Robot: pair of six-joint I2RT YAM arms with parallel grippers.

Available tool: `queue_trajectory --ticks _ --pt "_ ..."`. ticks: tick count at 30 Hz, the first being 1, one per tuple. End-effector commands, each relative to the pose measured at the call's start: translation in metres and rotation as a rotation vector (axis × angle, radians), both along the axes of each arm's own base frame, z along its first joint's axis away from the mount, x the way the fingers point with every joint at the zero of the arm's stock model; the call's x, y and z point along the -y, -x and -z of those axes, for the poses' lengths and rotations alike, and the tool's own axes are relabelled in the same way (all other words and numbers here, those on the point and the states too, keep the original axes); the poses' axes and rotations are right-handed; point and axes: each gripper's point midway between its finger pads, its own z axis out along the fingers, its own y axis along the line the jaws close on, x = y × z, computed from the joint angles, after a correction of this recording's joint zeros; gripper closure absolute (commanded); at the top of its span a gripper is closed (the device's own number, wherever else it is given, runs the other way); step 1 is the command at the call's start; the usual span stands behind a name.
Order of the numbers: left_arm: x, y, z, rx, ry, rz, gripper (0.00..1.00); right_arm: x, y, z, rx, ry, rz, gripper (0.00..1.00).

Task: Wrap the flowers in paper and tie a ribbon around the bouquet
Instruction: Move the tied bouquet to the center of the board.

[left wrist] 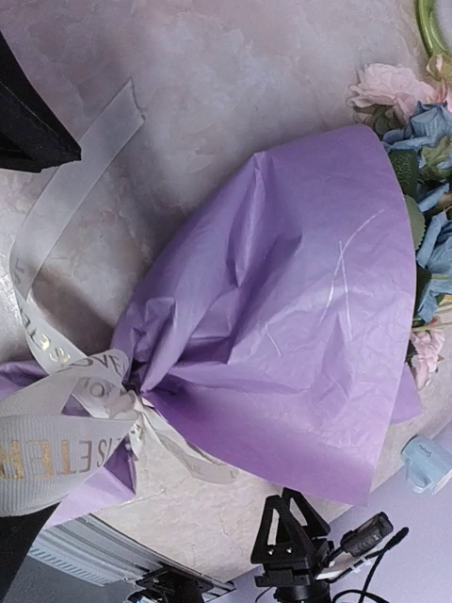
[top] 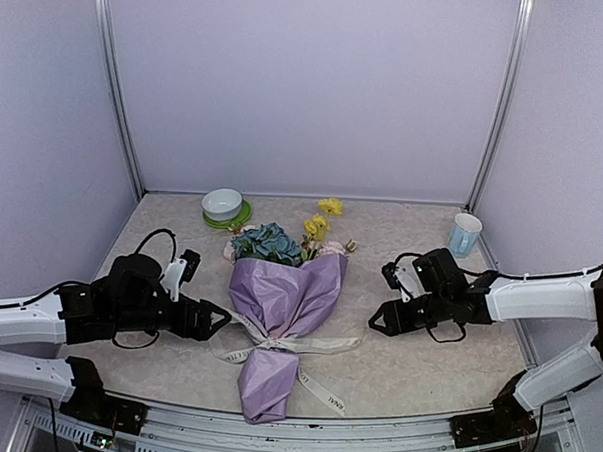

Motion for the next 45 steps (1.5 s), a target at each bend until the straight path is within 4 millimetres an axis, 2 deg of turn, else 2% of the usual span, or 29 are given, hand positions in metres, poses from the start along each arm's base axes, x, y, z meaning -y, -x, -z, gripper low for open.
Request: queue_trajectory --ticks 1,4,7,9,12,14,16,18,19,21,22,24,25,27,29,31,35,36,37,38,39,41,45 --pt "-0.006 -0.005 -0.02 0.05 -0.001 -0.01 0.01 -0.018 -0.004 0.007 0.009 0.058 -0.055 0.47" --pt "0.005 0.005 -0.012 0.02 0.007 0.072 0.01 -0.034 0.003 0.017 -0.023 0.053 -0.112 0.48" --pt "0.008 0.011 0.016 -0.066 -0.06 0.098 0.01 -0.055 0.018 0.021 -0.031 0.042 -0.198 0.49" --pt "0.019 0.018 0.027 -0.114 -0.101 0.158 0.01 -0.068 0.026 0.018 -0.005 0.051 -0.259 0.49" --pt "0.064 0.048 0.023 -0.088 -0.198 0.386 0.01 -0.08 0.036 0.01 0.006 0.01 -0.311 0.48" --pt "0.095 0.07 0.003 -0.012 -0.191 0.527 0.01 -0.081 0.036 0.004 0.021 -0.005 -0.309 0.48" --pt "0.104 0.068 -0.018 0.05 -0.135 0.547 0.01 -0.079 0.034 0.001 0.034 0.003 -0.301 0.47" --pt "0.091 0.044 -0.032 0.107 -0.094 0.458 0.01 -0.078 0.033 -0.002 0.043 0.004 -0.295 0.47" --pt "0.078 0.026 -0.038 0.124 -0.07 0.366 0.01 -0.077 0.033 -0.003 0.044 0.003 -0.29 0.46" --pt "0.038 -0.015 -0.045 0.105 0.005 0.133 0.01 -0.076 0.033 -0.007 0.052 -0.004 -0.284 0.46" --pt "0.013 -0.033 -0.044 0.086 0.039 0.008 0.01 -0.077 0.031 -0.01 0.063 -0.006 -0.28 0.47" --pt "-0.029 -0.054 -0.031 0.031 0.076 -0.164 0.01 -0.079 0.026 -0.016 0.087 -0.01 -0.273 0.46" --pt "-0.045 -0.061 -0.025 0.001 0.091 -0.233 0.01 -0.081 0.023 -0.019 0.097 -0.013 -0.269 0.46" --pt "-0.063 -0.07 -0.015 -0.033 0.139 -0.339 0.01 -0.085 0.016 -0.024 0.113 -0.021 -0.254 0.46" --pt "-0.063 -0.076 -0.01 -0.02 0.212 -0.381 0.01 -0.086 0.006 -0.024 0.124 -0.004 -0.215 0.46" --pt "-0.068 -0.084 0.005 -0.054 0.217 -0.44 0.02 -0.084 -0.006 -0.023 0.137 0.033 -0.17 0.46" --pt "-0.065 -0.089 0.033 -0.11 0.18 -0.444 0.03 -0.084 -0.01 -0.028 0.154 0.022 -0.154 0.45" --pt "-0.063 -0.089 0.042 -0.124 0.167 -0.432 0.07 -0.082 -0.011 -0.026 0.149 0.021 -0.147 0.44" --pt "-0.062 -0.09 0.051 -0.135 0.142 -0.419 0.14 -0.081 -0.011 -0.022 0.138 0.023 -0.143 0.44" --pt "-0.057 -0.093 0.056 -0.14 0.115 -0.397 0.26 -0.08 -0.013 -0.017 0.127 0.027 -0.139 0.44" --pt "-0.055 -0.093 0.068 -0.168 0.082 -0.38 0.31 -0.08 -0.015 -0.012 0.118 0.033 -0.135 0.44" --pt "-0.039 -0.093 0.08 -0.194 0.055 -0.319 0.38 -0.082 -0.02 -0.004 0.112 0.049 -0.125 0.45" --pt "0.001 -0.093 0.093 -0.207 0.031 -0.201 0.4 -0.086 -0.037 0.001 0.116 0.031 -0.087 0.47"
